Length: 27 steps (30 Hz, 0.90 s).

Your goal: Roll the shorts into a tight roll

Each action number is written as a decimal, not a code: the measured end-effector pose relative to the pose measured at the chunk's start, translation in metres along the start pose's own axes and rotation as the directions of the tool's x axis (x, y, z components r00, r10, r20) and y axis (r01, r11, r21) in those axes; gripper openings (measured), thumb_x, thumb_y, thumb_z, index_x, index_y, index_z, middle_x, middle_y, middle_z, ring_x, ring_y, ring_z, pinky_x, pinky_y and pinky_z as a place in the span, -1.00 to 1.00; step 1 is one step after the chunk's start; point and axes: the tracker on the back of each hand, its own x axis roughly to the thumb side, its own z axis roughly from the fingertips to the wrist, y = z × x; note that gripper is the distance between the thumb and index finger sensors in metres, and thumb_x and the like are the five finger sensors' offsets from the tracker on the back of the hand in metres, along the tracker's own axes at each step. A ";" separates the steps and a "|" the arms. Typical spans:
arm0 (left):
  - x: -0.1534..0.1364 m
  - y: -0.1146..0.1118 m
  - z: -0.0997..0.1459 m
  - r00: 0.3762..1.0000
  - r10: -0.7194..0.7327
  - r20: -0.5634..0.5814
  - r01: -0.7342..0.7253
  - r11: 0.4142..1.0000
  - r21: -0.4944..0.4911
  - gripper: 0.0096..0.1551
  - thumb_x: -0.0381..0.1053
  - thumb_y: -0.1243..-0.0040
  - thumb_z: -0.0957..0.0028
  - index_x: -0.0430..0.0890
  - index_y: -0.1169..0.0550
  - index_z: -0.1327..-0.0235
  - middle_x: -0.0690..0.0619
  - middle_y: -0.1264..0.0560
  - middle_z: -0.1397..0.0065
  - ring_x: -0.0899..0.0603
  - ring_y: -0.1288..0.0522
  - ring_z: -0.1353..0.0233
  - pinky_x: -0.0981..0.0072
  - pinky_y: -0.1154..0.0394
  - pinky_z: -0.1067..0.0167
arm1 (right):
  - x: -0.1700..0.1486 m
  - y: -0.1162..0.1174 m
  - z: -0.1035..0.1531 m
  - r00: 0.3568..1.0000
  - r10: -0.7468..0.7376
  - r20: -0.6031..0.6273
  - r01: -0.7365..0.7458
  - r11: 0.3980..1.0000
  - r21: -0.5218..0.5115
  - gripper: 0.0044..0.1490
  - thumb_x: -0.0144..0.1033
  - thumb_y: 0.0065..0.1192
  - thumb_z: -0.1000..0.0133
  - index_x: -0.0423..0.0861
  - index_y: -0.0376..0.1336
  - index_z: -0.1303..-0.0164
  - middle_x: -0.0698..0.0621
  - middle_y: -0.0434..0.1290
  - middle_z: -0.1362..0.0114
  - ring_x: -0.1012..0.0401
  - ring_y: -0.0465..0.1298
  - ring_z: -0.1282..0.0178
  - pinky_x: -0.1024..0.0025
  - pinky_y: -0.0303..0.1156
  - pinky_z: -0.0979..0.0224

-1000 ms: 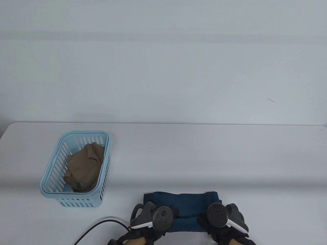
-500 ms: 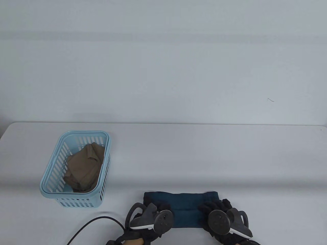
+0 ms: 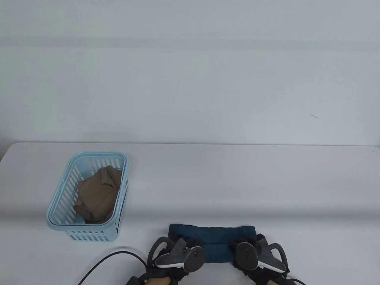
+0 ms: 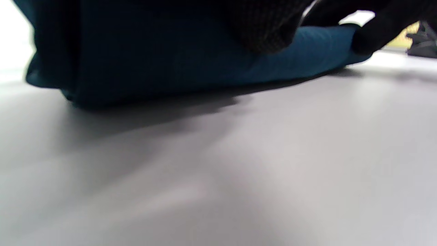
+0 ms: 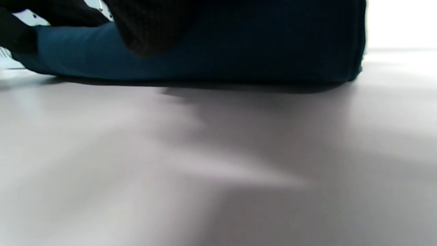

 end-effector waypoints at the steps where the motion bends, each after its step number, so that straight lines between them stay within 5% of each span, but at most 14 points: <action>1: -0.002 0.001 0.000 1.000 0.027 -0.004 -0.027 1.000 0.003 -0.33 -0.06 -0.14 -0.02 -0.20 -0.38 -0.43 -0.26 -0.49 -0.46 -0.33 -0.54 -0.44 -0.58 -0.10 -0.34 | -0.002 -0.001 0.000 1.000 -0.022 0.000 0.022 1.000 0.004 -0.21 -0.14 0.10 -0.09 -0.11 0.09 -0.55 -0.15 0.20 -0.60 -0.14 0.16 -0.59 -0.45 -0.20 -0.50; 12: -0.010 0.005 0.003 0.982 0.190 -0.019 -0.191 0.981 -0.042 -0.41 -0.11 0.01 -0.02 -0.14 -0.49 -0.36 -0.13 -0.70 -0.20 -0.18 -0.74 -0.15 -0.57 -0.18 -0.32 | -0.028 -0.010 0.001 0.922 -0.384 -0.055 0.387 0.920 0.065 -0.33 -0.06 0.15 -0.05 -0.10 0.39 -0.31 -0.10 0.57 -0.30 -0.03 0.49 -0.29 -0.43 -0.03 -0.47; 20: -0.010 0.005 0.002 0.989 0.127 -0.079 -0.128 0.992 -0.009 -0.42 -0.07 0.01 -0.08 -0.11 -0.45 -0.41 -0.16 -0.62 -0.28 -0.24 -0.64 -0.22 -0.56 -0.15 -0.34 | -0.028 -0.011 0.001 0.939 -0.325 -0.116 0.314 0.944 -0.100 -0.37 0.00 0.22 0.01 0.00 0.45 -0.23 -0.02 0.61 -0.24 0.01 0.52 -0.26 -0.39 0.06 -0.49; 23: -0.009 0.003 0.000 0.992 0.074 -0.104 -0.073 0.997 0.010 -0.39 -0.06 0.01 -0.10 -0.16 -0.39 -0.45 -0.26 -0.44 -0.50 -0.37 -0.48 -0.44 -0.60 -0.08 -0.34 | -0.026 -0.010 -0.001 0.949 -0.278 -0.149 0.258 0.956 -0.141 -0.32 0.01 0.18 -0.01 -0.02 0.38 -0.31 -0.04 0.55 -0.32 -0.02 0.46 -0.34 -0.41 0.03 -0.49; 27: -0.011 0.003 -0.006 0.987 0.039 -0.153 -0.036 0.999 0.027 -0.38 -0.04 0.03 -0.11 -0.17 -0.38 -0.47 -0.28 -0.39 -0.55 -0.41 -0.44 -0.49 -0.60 -0.04 -0.34 | -0.025 -0.007 -0.004 0.955 -0.242 -0.172 0.219 0.965 -0.142 -0.25 0.00 0.11 -0.06 -0.05 0.26 -0.46 -0.11 0.42 -0.47 -0.09 0.34 -0.47 -0.44 -0.03 -0.50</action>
